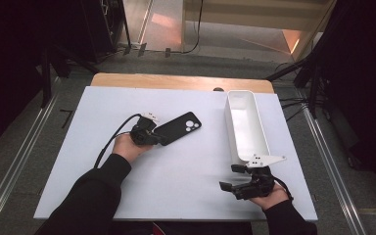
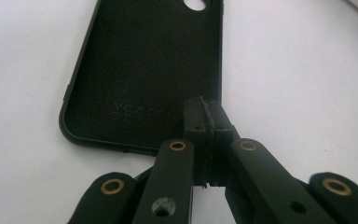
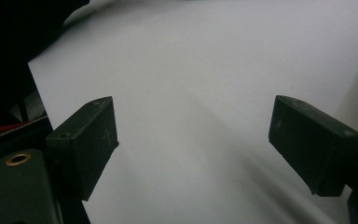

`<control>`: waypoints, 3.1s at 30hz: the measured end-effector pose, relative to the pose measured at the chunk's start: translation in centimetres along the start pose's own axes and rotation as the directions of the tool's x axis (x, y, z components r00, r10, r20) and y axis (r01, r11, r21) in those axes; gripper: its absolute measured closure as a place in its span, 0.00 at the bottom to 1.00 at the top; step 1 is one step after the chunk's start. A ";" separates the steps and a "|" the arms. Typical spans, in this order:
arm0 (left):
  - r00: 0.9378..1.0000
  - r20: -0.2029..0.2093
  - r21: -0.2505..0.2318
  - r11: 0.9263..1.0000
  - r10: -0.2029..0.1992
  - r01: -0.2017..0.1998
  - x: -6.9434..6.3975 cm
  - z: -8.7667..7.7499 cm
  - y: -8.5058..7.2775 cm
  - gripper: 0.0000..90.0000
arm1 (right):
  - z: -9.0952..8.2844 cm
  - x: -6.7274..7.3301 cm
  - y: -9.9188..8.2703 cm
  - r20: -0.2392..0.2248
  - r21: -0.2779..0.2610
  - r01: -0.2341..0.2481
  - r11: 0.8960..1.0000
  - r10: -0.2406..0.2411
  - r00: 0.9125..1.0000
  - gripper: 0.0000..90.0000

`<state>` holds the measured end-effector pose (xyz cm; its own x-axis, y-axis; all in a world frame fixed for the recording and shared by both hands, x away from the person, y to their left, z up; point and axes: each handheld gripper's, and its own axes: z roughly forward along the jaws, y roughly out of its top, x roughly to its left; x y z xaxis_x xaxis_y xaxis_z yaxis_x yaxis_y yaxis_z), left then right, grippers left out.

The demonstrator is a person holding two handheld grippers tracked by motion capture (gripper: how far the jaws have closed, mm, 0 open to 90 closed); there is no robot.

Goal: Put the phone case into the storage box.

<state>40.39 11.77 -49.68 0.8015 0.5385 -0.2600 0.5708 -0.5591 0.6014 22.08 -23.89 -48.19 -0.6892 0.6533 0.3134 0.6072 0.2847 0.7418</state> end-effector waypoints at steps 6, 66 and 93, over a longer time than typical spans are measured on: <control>1.000 0.014 0.008 1.000 -0.002 0.002 -0.7 -0.3 -0.6 0.99 | -0.1 0.0 0.0 0.003 0.002 -0.005 1.000 0.005 1.000 0.15; 0.993 0.107 -0.152 0.986 -0.053 0.069 -5.0 -8.0 -5.8 0.32 | -0.1 -0.1 0.1 0.008 -0.007 -0.014 1.000 0.014 1.000 0.15; 0.995 0.064 -0.133 0.988 -0.077 0.085 -5.5 -11.3 -10.6 0.29 | -0.2 -0.1 0.0 0.010 -0.006 -0.015 1.000 0.015 1.000 0.16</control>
<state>27.87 21.85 -46.12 0.7650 0.5385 -0.3533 0.6079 -0.4227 0.6721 22.07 -24.12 -48.06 -0.6762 0.6645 0.3181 0.6146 0.2707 0.7410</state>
